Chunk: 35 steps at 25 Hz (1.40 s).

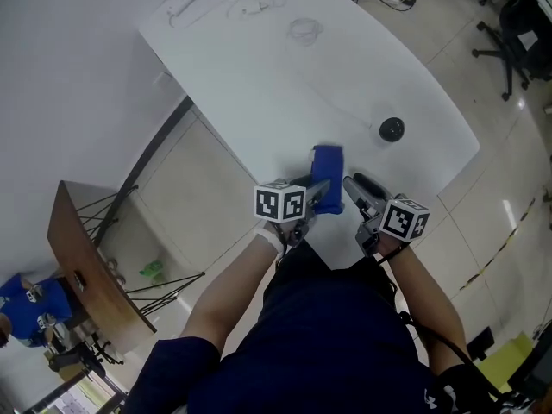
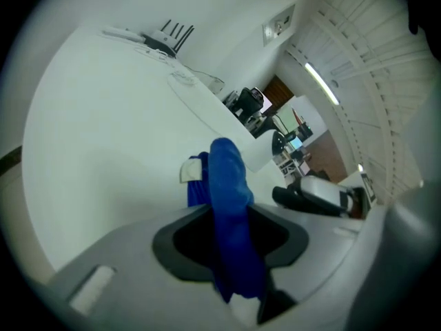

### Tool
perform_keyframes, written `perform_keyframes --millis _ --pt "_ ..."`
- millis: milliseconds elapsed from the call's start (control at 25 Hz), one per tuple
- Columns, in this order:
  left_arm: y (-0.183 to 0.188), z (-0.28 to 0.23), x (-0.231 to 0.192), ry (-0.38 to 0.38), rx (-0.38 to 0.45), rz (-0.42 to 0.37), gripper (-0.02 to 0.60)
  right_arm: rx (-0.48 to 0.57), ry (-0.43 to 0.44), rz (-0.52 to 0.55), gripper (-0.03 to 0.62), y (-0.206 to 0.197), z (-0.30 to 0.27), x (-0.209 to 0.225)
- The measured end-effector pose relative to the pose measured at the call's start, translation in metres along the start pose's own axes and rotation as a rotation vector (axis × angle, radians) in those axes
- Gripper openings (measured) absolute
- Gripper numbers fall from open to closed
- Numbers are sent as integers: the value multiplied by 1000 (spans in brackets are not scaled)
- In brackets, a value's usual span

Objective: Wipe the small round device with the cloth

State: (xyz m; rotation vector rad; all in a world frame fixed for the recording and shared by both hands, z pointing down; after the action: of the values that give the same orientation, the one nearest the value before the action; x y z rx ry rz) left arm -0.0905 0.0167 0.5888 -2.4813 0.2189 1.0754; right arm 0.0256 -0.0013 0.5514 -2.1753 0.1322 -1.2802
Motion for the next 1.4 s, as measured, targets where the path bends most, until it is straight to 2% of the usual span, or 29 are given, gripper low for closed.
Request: perform_keyframes --millis 80,160,360,520,680,760,920,1000,1120,1200,1320,1400 --pt "3 4 -5 -7 21 17 124 -3 16 -5 218 3 -2 4" --pt "6 8 -8 -48 42 31 108 -11 38 -23 243 3 -5 7" --pt "11 22 8 -320 115 112 103 -46 137 -125 335 -5 -12 1" --pt "8 28 31 -485 79 99 104 -51 266 -176 360 -8 -15 -16" --pt "5 31 57 -656 55 144 120 20 441 -304 343 -3 -6 -34" --pt "7 37 71 -713 46 154 127 58 479 -332 305 2 1 -34" --pt "7 44 91 -810 10 136 137 66 511 -303 221 3 11 -36" --pt "5 47 97 -852 -7 144 140 72 535 -287 216 3 16 -38" --pt "4 49 103 -887 -16 160 141 97 521 -205 190 8 25 -45" --pt "8 46 104 -862 7 153 157 138 461 -153 164 14 29 -42" --pt "23 43 94 -744 97 105 184 189 303 -60 153 23 34 -32" --pt "35 43 83 -653 165 71 183 195 156 59 153 32 37 -24"
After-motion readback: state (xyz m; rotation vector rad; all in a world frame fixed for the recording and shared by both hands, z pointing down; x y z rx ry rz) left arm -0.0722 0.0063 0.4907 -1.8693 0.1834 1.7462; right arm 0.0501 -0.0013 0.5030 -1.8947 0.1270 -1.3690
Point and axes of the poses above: the fingertips, and each gripper's own axes: z backward along the fingers, x to its right, y out of its top, the point moved 4 cm from there along z, backward along the fingers, and after that the axes turned 8 degrees about z, right-handed, at the moved point
